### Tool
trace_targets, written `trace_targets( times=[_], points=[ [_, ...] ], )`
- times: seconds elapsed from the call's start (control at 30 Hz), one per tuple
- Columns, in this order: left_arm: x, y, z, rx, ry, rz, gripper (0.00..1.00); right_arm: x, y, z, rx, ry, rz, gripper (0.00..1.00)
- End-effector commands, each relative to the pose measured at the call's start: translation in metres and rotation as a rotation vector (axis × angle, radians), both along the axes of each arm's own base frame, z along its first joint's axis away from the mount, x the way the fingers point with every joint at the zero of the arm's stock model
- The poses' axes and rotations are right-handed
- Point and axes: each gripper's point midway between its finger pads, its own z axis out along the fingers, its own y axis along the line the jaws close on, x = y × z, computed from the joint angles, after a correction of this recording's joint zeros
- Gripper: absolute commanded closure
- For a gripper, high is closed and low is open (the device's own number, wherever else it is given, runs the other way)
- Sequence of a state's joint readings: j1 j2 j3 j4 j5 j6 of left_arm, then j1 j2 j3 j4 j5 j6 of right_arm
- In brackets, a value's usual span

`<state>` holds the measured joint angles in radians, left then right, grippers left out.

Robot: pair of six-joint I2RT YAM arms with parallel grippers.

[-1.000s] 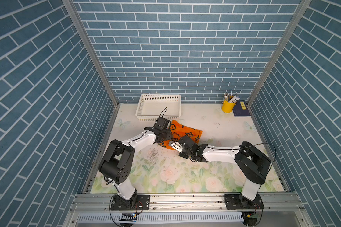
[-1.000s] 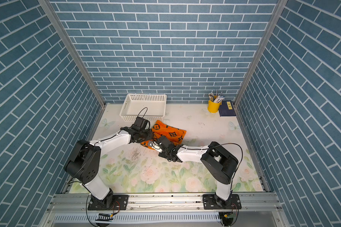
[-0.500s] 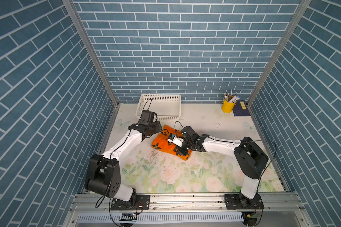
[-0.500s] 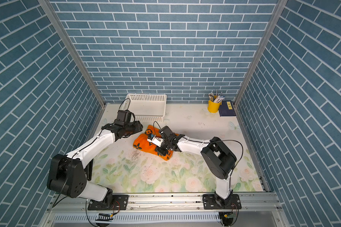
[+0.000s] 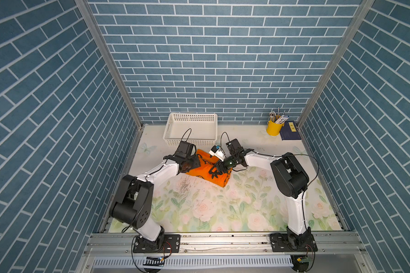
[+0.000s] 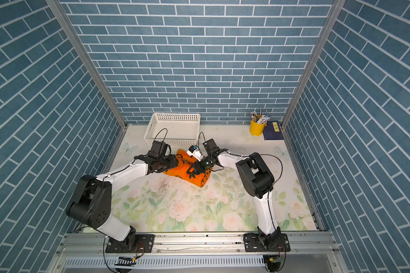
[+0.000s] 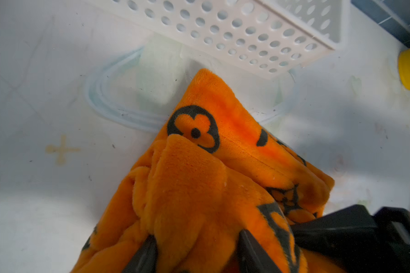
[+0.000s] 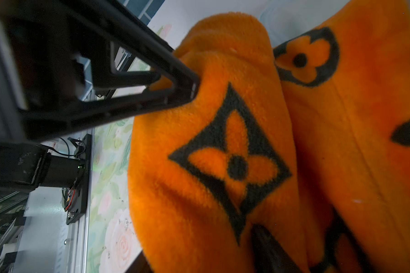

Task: Roll up the pillowcase
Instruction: Roll the pillowcase at the center of the board.

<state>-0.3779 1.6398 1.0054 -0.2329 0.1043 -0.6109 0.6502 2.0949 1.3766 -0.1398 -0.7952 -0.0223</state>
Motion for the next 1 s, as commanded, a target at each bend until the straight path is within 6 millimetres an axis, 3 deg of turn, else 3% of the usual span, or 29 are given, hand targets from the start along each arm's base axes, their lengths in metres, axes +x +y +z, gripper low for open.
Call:
trace_targets(
  times=[0.0, 0.13, 0.23, 0.3, 0.4, 0.6, 0.7, 0.83, 0.9, 0.97],
  points=[
    [-0.002, -0.008, -0.026, 0.022, 0.083, -0.004, 0.45, 0.009, -0.030, -0.028, -0.169, -0.066, -0.151, 0.35],
    [0.002, -0.010, -0.038, 0.039, 0.104, -0.013, 0.45, 0.028, -0.048, 0.015, -0.270, -0.431, -0.271, 0.28],
    [0.003, -0.012, -0.042, 0.037, 0.109, -0.020, 0.46, 0.026, -0.052, 0.040, -0.405, -0.763, -0.306, 0.22],
    [0.004, -0.013, -0.041, 0.037, 0.109, -0.022, 0.45, 0.015, -0.044, 0.049, -0.418, -0.882, -0.251, 0.20],
    [0.004, -0.011, -0.041, 0.051, 0.107, -0.026, 0.45, 0.000, -0.028, 0.042, -0.442, -0.961, -0.163, 0.17],
    [0.004, -0.010, -0.039, 0.060, 0.105, -0.026, 0.45, 0.000, -0.025, -0.011, -0.609, -1.027, -0.041, 0.18],
    [0.008, -0.009, -0.027, 0.064, 0.090, -0.024, 0.46, -0.001, -0.024, -0.030, -0.653, -0.979, -0.007, 0.35],
    [0.017, -0.004, 0.011, 0.059, 0.026, -0.013, 0.45, -0.023, -0.011, -0.035, -0.555, -0.820, 0.048, 0.82],
    [0.022, 0.001, 0.034, 0.049, -0.009, 0.005, 0.44, -0.033, -0.006, -0.035, -0.492, -0.712, 0.067, 0.93],
    [0.027, 0.009, 0.056, 0.030, -0.047, 0.026, 0.43, -0.042, -0.004, -0.034, -0.452, -0.604, 0.083, 0.96]
  ],
)
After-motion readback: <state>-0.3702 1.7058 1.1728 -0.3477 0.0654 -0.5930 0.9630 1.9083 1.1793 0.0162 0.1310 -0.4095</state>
